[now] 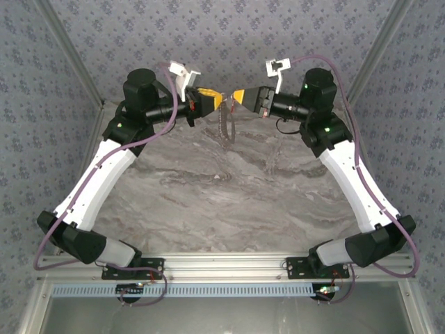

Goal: Put the keys on the keyring

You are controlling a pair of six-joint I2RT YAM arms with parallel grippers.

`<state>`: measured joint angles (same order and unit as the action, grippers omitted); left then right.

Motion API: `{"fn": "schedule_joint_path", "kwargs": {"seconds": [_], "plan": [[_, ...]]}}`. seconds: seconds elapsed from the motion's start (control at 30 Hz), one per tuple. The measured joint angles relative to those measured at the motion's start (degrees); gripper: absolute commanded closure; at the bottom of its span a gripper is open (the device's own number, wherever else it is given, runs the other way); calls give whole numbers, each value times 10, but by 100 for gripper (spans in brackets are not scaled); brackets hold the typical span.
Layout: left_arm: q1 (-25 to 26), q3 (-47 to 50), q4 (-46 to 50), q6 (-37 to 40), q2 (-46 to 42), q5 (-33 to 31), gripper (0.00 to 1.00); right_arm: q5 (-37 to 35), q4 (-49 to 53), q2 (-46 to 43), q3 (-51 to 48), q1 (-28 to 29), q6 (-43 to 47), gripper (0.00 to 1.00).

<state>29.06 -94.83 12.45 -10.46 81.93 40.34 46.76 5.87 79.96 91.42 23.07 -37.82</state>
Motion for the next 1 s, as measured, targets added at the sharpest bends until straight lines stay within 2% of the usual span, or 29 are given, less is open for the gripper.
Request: {"fn": "schedule_joint_path", "kwargs": {"seconds": [0.33, 1.0], "plan": [[0, -2, 10, 1, 0, 4, 100, -56, 75, 7, 40, 35, 76, 100], [0, -4, 26, 6, 3, 6, 100, -74, 77, 34, 67, 45, 83, 100]]}}
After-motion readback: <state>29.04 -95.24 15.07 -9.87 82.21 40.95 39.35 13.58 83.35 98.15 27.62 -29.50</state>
